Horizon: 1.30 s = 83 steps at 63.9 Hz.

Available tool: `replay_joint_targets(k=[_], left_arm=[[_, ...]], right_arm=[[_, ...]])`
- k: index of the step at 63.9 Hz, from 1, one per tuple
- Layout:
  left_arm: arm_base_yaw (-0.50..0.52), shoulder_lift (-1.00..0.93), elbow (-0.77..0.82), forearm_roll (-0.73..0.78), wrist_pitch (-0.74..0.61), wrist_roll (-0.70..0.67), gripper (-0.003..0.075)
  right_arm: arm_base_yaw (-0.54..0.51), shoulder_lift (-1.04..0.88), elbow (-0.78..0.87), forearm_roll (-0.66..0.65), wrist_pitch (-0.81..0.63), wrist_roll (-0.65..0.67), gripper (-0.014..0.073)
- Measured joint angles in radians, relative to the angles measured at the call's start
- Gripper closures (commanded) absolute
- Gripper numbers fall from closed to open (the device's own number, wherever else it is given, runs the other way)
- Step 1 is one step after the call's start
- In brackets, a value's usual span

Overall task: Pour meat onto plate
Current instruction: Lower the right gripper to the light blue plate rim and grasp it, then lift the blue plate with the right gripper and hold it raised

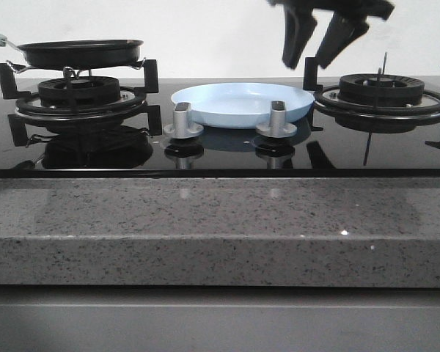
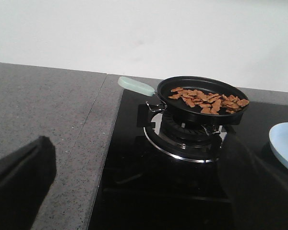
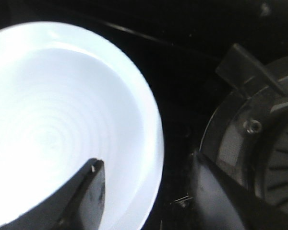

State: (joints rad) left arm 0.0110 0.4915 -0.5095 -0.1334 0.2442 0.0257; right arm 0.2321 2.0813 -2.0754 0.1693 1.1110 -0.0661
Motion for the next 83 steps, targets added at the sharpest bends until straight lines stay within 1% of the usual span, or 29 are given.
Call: replay_joint_targets(k=[10, 24, 41, 47, 52, 54, 55, 59, 60, 62, 72, 83], left_arm=[[0.0, 0.0, 0.0, 0.0, 0.0, 0.0, 0.0048], [0.0, 0.0, 0.0, 0.0, 0.0, 0.0, 0.0048], [0.0, 0.0, 0.0, 0.0, 0.0, 0.0, 0.0048], [0.0, 0.0, 0.0, 0.0, 0.0, 0.0, 0.0048], [0.0, 0.0, 0.0, 0.0, 0.0, 0.0, 0.0048], [0.0, 0.0, 0.0, 0.0, 0.0, 0.0, 0.0048], [0.0, 0.0, 0.0, 0.0, 0.0, 0.0, 0.0048], [0.0, 0.0, 0.0, 0.0, 0.0, 0.0, 0.0048], [0.0, 0.0, 0.0, 0.0, 0.0, 0.0, 0.0048], [0.0, 0.0, 0.0, 0.0, 0.0, 0.0, 0.0048], [0.0, 0.0, 0.0, 0.0, 0.0, 0.0, 0.0048], [0.0, 0.0, 0.0, 0.0, 0.0, 0.0, 0.0048]], right_arm=[[0.0, 0.063, -0.033, 0.0, 0.014, -0.016, 0.0216], [0.0, 0.084, -0.035, 0.0, 0.015, -0.02, 0.0258], [0.0, 0.103, -0.037, 0.0, 0.015, -0.022, 0.0265], [0.0, 0.106, -0.037, 0.0, 0.016, -0.022, 0.0358], [0.0, 0.106, -0.039, 0.0, 0.018, -0.025, 0.0493], [0.0, 0.106, -0.039, 0.0, 0.018, -0.025, 0.0531], [0.0, 0.106, -0.039, 0.0, 0.018, -0.025, 0.057], [0.0, 0.106, -0.039, 0.0, 0.02, -0.025, 0.066], [0.0, 0.106, -0.039, 0.003, 0.018, -0.025, 0.0671], [0.0, 0.106, -0.041, 0.009, 0.018, -0.023, 0.0658], [0.0, 0.106, -0.048, 0.016, 0.014, -0.021, 0.066], [0.0, 0.106, -0.098, 0.016, 0.054, -0.021, 0.066]])
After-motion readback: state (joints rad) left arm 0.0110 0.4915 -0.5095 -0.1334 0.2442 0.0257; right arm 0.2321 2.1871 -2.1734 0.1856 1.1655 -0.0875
